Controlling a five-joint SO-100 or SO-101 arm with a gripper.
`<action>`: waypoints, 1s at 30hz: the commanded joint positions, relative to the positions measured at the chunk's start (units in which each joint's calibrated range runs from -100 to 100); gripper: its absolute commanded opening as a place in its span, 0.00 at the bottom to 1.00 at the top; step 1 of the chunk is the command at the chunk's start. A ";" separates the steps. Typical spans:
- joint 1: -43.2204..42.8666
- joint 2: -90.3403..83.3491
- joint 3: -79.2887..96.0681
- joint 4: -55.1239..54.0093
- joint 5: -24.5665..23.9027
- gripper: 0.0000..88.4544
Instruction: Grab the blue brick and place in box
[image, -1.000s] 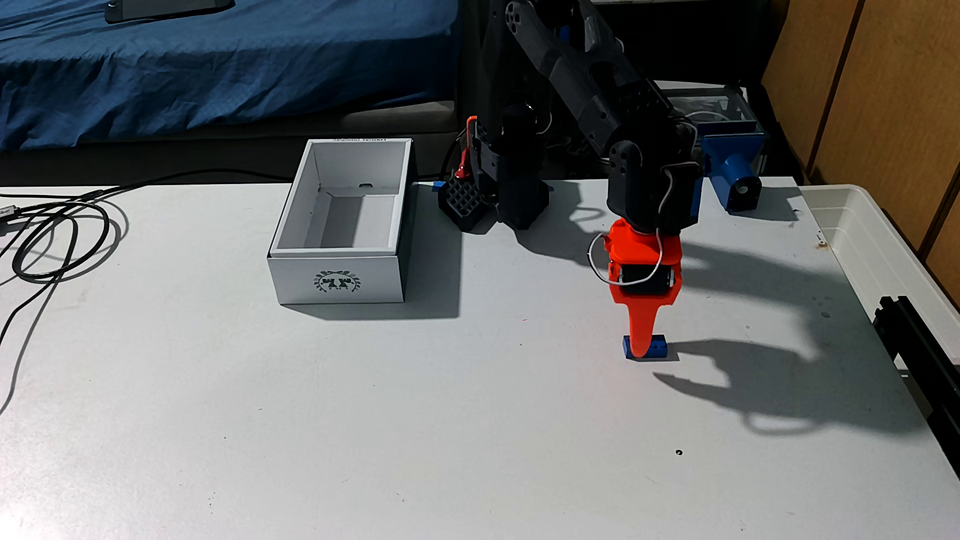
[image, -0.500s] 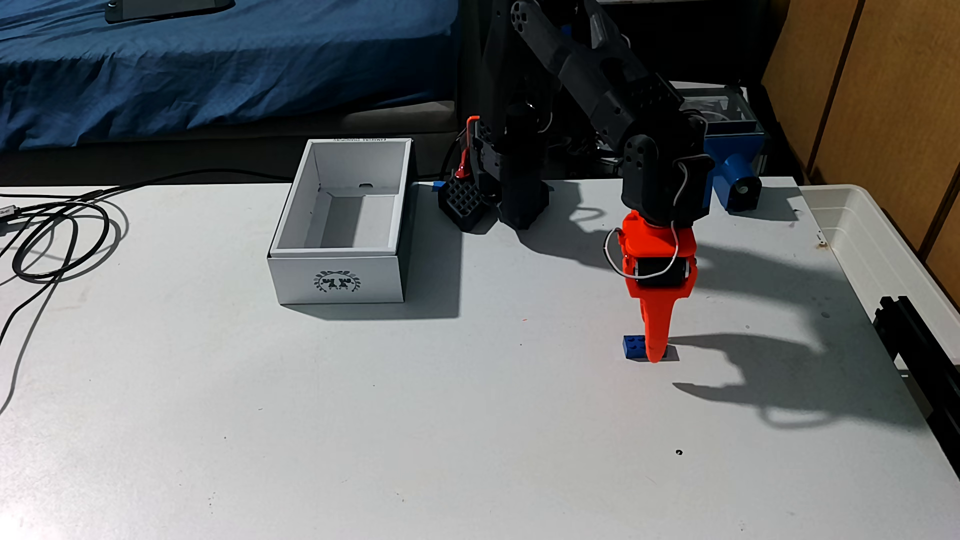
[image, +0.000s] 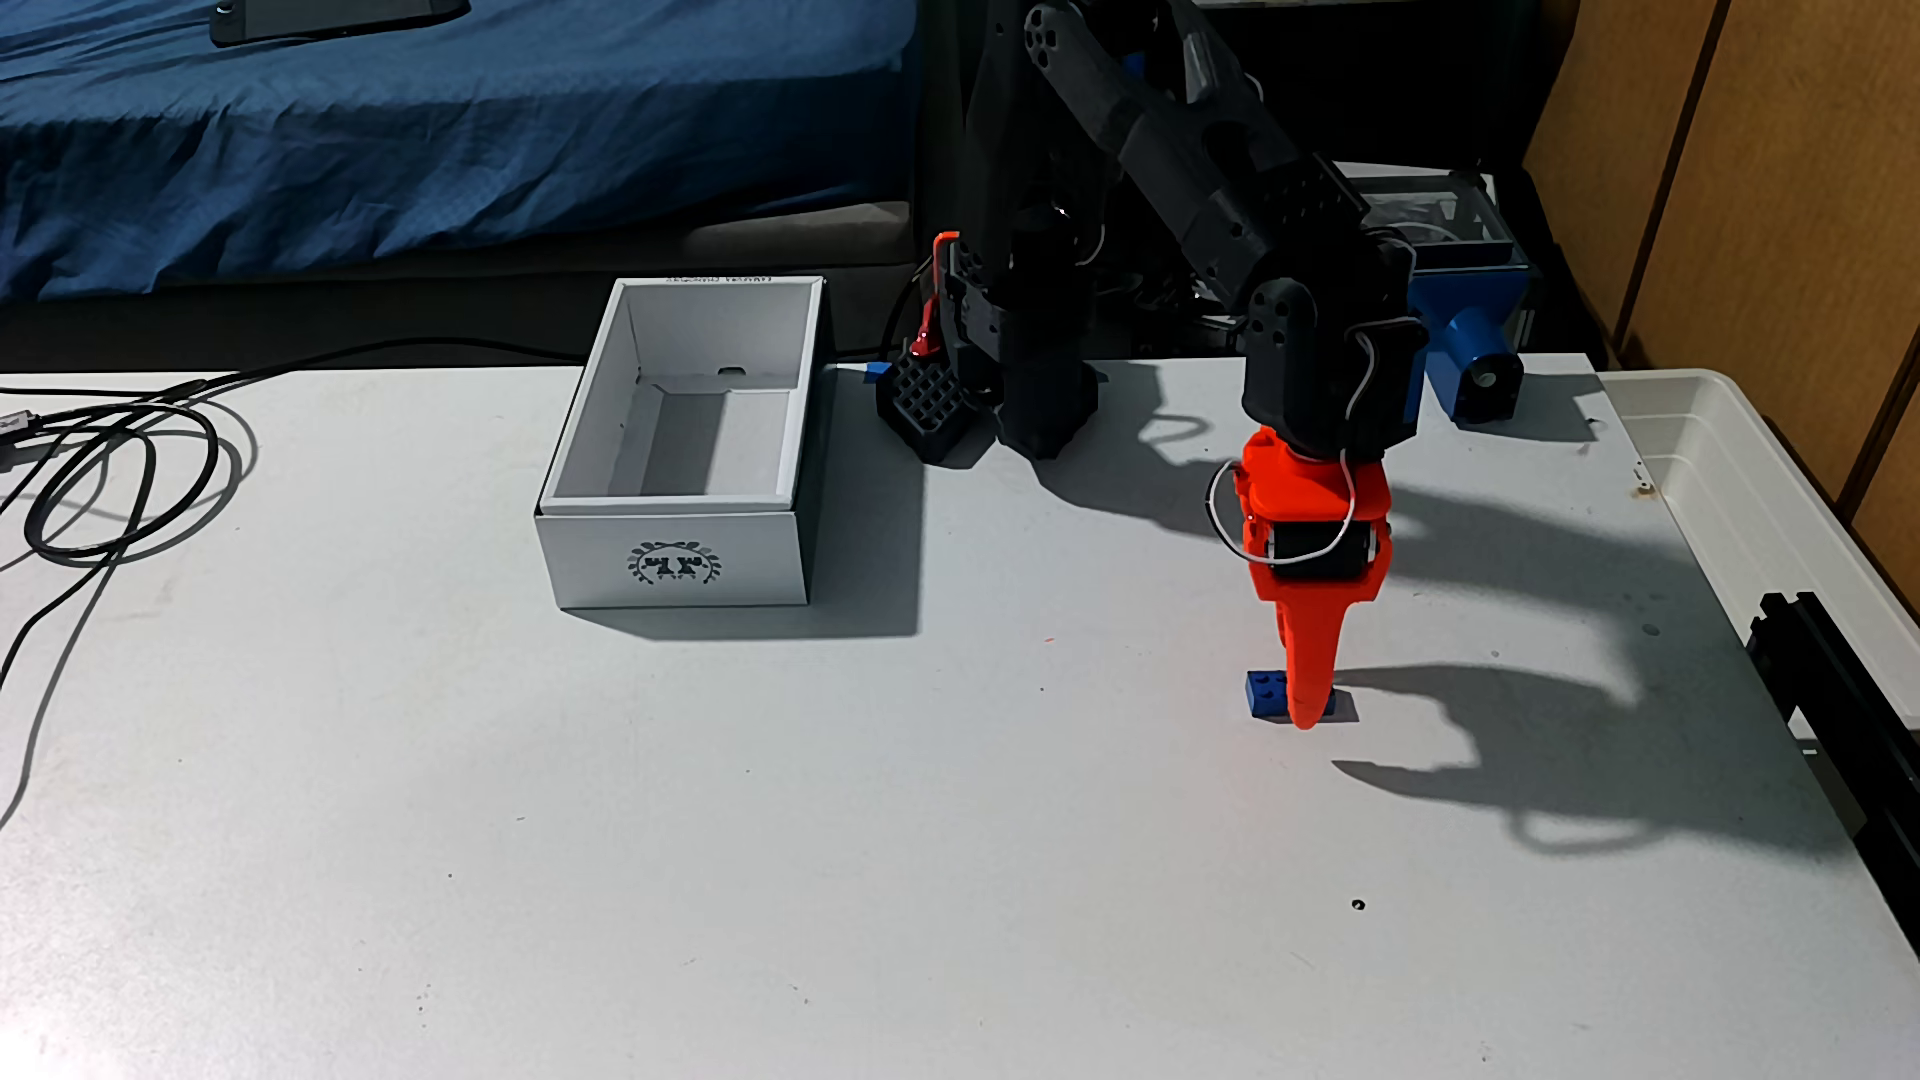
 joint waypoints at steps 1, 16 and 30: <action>-0.14 -0.20 -0.15 -0.53 0.35 0.24; -0.29 0.05 0.47 -3.64 0.40 0.24; -0.29 0.05 1.45 -3.64 2.30 0.24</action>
